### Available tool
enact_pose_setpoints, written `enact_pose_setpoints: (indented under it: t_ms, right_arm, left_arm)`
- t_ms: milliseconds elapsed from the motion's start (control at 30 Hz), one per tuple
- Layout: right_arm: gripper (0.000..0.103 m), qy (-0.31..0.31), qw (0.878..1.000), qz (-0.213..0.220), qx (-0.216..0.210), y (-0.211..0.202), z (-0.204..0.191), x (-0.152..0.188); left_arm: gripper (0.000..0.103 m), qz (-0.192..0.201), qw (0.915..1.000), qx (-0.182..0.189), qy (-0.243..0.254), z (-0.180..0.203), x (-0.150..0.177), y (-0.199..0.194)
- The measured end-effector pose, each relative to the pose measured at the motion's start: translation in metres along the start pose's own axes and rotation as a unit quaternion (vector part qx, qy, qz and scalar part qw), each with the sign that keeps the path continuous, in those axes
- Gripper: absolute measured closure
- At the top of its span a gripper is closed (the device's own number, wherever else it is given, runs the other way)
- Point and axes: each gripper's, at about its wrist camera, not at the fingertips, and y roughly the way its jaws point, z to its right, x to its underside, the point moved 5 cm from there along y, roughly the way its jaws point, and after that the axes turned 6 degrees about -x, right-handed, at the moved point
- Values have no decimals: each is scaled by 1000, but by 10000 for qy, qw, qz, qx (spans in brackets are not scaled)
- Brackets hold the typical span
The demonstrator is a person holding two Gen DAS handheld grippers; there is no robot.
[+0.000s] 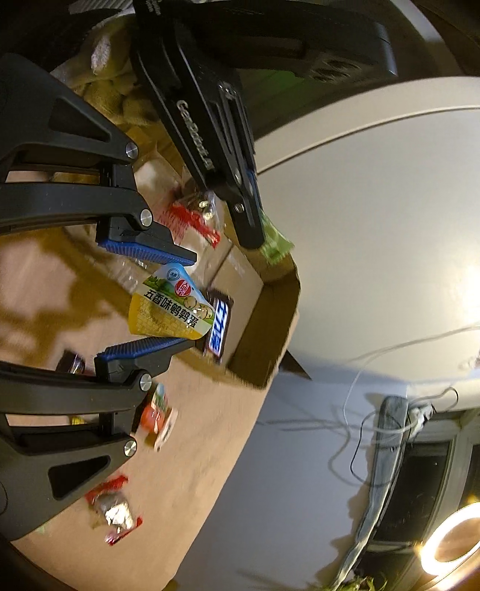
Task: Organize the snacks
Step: 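Carry the green candy into the box and open the left gripper while the right drops the pouch there, then move the left gripper to the black candy packet while the right moves to the clear green candy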
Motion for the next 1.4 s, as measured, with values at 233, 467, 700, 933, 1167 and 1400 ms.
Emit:
enact_pose_setpoints:
  t_ms: [233, 467, 700, 933, 1167, 1400]
  right_arm:
    - [59, -198, 9996, -167, -87, 13, -15, 5]
    - [40, -394, 9991, -183, 6, 16, -24, 10]
    - [35, -518, 9984, -203, 85, 10, -26, 14]
    - [35, -353, 9991, -126, 214, -12, -8, 14]
    - [35, -85, 9986, -48, 523, -48, 32, 27]
    - [35, 506, 9954, 57, 817, -84, 94, 42]
  left_arm:
    - [98, 12, 9999, -49, -118, -9, -1, 0]
    - [69, 51, 9998, -77, -204, -15, -3, -2]
    - [69, 95, 9997, -67, -203, -14, -4, -4]
    - [69, 142, 9999, 40, -73, -3, -2, -12]
    - [68, 108, 9992, 299, 240, 27, 7, -16]
    - [68, -2, 9965, 556, 620, 65, 22, -17]
